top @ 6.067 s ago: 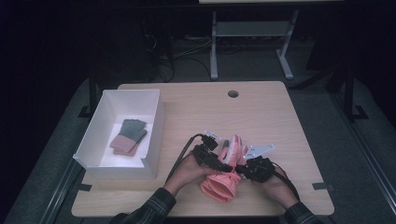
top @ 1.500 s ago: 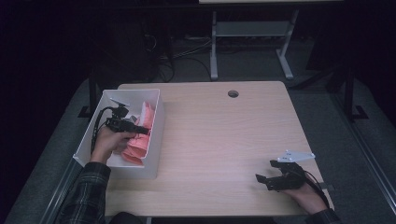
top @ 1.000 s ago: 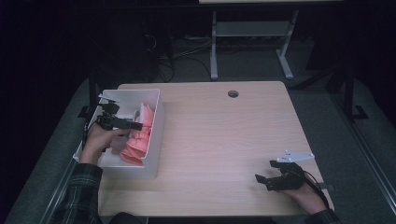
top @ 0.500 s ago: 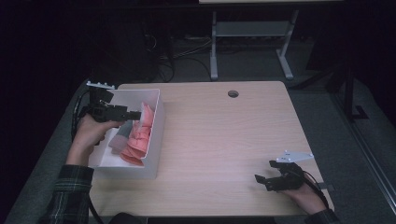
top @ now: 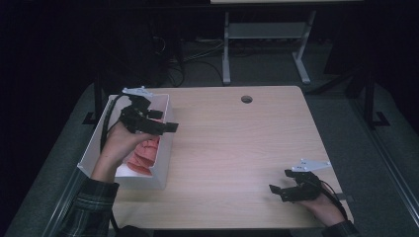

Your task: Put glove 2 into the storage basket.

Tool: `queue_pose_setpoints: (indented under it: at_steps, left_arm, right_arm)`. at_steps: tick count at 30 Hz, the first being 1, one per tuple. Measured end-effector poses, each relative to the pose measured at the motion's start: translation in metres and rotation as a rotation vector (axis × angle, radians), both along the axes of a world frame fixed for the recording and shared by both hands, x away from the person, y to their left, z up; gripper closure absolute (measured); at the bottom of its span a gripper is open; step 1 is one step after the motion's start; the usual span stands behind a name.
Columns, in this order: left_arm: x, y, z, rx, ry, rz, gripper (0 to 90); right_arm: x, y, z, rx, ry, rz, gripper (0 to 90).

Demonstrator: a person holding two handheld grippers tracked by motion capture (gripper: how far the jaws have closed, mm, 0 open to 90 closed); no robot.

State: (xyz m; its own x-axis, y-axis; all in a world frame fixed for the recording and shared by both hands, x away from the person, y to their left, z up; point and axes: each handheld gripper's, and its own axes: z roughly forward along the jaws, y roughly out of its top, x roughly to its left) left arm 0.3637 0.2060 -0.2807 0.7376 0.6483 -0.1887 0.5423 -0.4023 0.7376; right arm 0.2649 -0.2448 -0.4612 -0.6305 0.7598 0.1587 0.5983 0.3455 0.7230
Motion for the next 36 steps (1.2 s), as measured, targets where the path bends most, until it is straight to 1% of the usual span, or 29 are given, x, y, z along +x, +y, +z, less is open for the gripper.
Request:
queue_pose_setpoints:
  at_steps: [1,2,3,5,7,8,9,11,13,15,16,18,21,24,25,26,27,29,30,32,34,35,36]
  left_arm:
    - [-0.002,-0.009,-0.002,0.004,-0.005,-0.02,15.3]
    - [-0.003,-0.014,-0.003,0.007,-0.004,-0.03,15.5]
    - [-0.006,-0.024,-0.007,0.018,-0.007,-0.048,15.5]
    - [-0.009,-0.036,-0.013,0.02,-0.001,-0.068,15.5]
    - [-0.012,-0.046,-0.019,0.023,0.004,-0.088,15.6]
    - [-0.014,-0.053,-0.023,0.038,-0.001,-0.105,15.6]
    - [-0.016,-0.057,-0.026,0.04,-0.001,-0.11,15.6]
    - [-0.02,-0.066,-0.033,0.05,0.002,-0.136,15.7]
    - [-0.024,-0.076,-0.04,0.059,-0.005,-0.154,15.7]
    - [-0.029,-0.086,-0.049,0.071,-0.006,-0.17,15.8]
    - [-0.031,-0.091,-0.054,0.083,-0.001,-0.188,15.8]
    - [-0.036,-0.101,-0.067,0.077,0.021,-0.207,15.8]
    - [-0.041,-0.114,-0.084,0.118,0.028,-0.24,15.8]
    - [-0.045,-0.123,-0.098,0.129,0.031,-0.262,15.8]
    - [-0.046,-0.125,-0.103,0.138,0.024,-0.272,15.7]
    - [-0.048,-0.128,-0.108,0.143,0.025,-0.272,15.8]
    - [-0.049,-0.13,-0.113,0.157,0.022,-0.276,15.7]
    - [-0.051,-0.132,-0.121,0.19,0.003,-0.28,15.6]
    - [-0.051,-0.132,-0.125,0.194,0.002,-0.28,15.7]
    - [-0.052,-0.132,-0.133,0.184,0.012,-0.278,15.7]
    - [-0.053,-0.131,-0.14,0.184,0.01,-0.273,15.7]
    - [-0.052,-0.13,-0.142,0.199,0.002,-0.277,15.6]
    - [-0.052,-0.129,-0.144,0.199,0.0,-0.275,15.7]
  right_arm:
    - [0.0,0.0,0.0,-0.002,-0.001,0.004,13.7]
    - [0.001,0.001,0.0,-0.004,-0.001,0.005,13.7]
    - [0.001,0.002,0.0,-0.004,0.0,0.006,13.8]
    - [0.001,0.002,0.0,-0.005,0.0,0.01,13.7]
    - [0.001,0.002,0.0,-0.006,-0.002,0.01,13.8]
    - [0.002,0.002,0.0,-0.006,-0.002,0.011,13.7]
    - [0.002,0.002,0.0,-0.004,0.0,0.01,13.7]
    - [0.002,0.002,0.0,-0.004,-0.001,0.01,13.7]
    - [0.002,0.002,0.0,-0.002,-0.002,0.012,13.7]
    - [0.002,0.002,-0.001,-0.003,-0.002,0.013,13.7]
    - [0.002,0.003,-0.001,-0.004,-0.002,0.013,13.7]
    - [0.002,0.003,-0.001,-0.006,-0.003,0.014,13.7]
    - [0.002,0.003,-0.001,-0.006,-0.004,0.014,13.7]
    - [0.002,0.002,-0.001,-0.005,-0.002,0.014,13.8]
    - [0.002,0.002,-0.001,-0.005,-0.003,0.014,13.7]
    - [0.002,0.002,-0.001,-0.005,-0.001,0.014,13.7]
    - [0.002,0.002,-0.001,-0.006,0.002,0.012,13.8]
    - [0.002,0.002,-0.001,-0.007,0.003,0.013,13.8]
    - [0.002,0.002,-0.001,-0.007,0.003,0.013,13.8]
    - [0.002,0.003,-0.001,-0.008,0.003,0.014,13.8]
    - [0.002,0.003,-0.002,-0.011,0.002,0.015,13.8]
    - [0.002,0.003,-0.002,-0.011,0.002,0.015,13.8]
    - [0.002,0.003,-0.002,-0.011,0.002,0.016,13.7]
